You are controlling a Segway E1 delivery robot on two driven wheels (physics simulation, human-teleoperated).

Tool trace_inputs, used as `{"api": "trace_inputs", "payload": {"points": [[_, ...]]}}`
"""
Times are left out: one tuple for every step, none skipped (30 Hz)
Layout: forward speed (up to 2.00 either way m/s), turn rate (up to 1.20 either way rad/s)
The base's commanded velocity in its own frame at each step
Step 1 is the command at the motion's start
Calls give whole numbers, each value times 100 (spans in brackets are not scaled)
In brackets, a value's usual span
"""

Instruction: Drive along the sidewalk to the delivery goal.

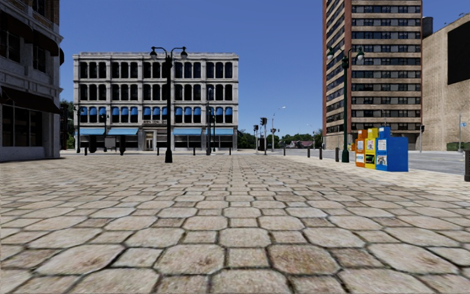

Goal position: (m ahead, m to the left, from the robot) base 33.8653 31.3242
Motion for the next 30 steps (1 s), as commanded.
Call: {"api": "trace_inputs", "payload": {"points": [[200, 0], [200, 0], [200, 0], [200, 0], [200, 0], [200, 0], [200, 0], [200, 0], [200, 0], [200, 0], [200, 0], [200, 0], [200, 0], [200, 0], [200, 0], [200, 0], [200, 0], [200, 0], [200, 0], [200, 0], [200, 0], [200, 0], [200, 0], [200, 0], [200, 0], [200, 0], [200, 0], [200, 0], [200, 0], [200, 0]]}}
